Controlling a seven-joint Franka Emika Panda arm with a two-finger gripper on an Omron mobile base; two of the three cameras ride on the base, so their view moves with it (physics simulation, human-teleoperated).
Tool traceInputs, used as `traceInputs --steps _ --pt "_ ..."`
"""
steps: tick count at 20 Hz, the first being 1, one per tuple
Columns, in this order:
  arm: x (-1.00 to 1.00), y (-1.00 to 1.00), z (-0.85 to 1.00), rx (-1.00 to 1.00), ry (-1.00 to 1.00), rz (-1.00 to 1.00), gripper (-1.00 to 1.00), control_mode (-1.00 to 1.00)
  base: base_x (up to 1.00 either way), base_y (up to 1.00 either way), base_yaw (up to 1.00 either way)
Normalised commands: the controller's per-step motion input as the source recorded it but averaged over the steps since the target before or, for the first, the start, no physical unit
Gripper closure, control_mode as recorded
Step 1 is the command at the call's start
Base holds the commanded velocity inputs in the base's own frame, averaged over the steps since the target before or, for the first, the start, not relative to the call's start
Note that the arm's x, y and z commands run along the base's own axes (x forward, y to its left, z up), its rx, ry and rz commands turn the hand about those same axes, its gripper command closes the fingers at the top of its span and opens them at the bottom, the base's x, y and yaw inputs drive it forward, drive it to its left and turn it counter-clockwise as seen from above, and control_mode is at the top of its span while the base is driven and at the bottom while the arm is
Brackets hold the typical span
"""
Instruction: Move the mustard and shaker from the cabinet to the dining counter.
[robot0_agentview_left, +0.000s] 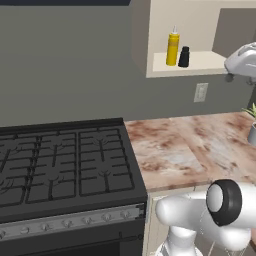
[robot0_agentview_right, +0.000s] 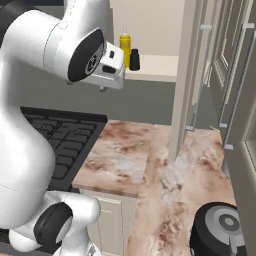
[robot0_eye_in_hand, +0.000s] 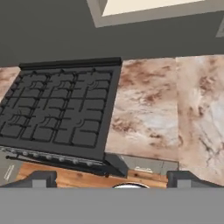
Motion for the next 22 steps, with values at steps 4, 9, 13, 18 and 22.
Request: traceInputs --steps 4,9,13,18,22 --pt "0.57 0.0 0.0 0.22 0.0 0.0 -1.0 -1.0 0.0 0.0 0.0" --pt "0.45 0.0 0.0 0.14 -0.05 0.0 -1.0 -1.0 0.0 0.0 0.0" --pt "0.47 0.0 -0.01 0.04 -0.12 0.0 -1.0 -1.0 0.0 0.0 0.0" --pt "0.33 0.0 -0.11 0.0 -0.3 -0.03 -1.0 -1.0 0.0 0.0 0.0" --pt "0.29 0.0 -0.06 0.0 -0.31 -0.06 -1.0 -1.0 0.0 0.0 0.0"
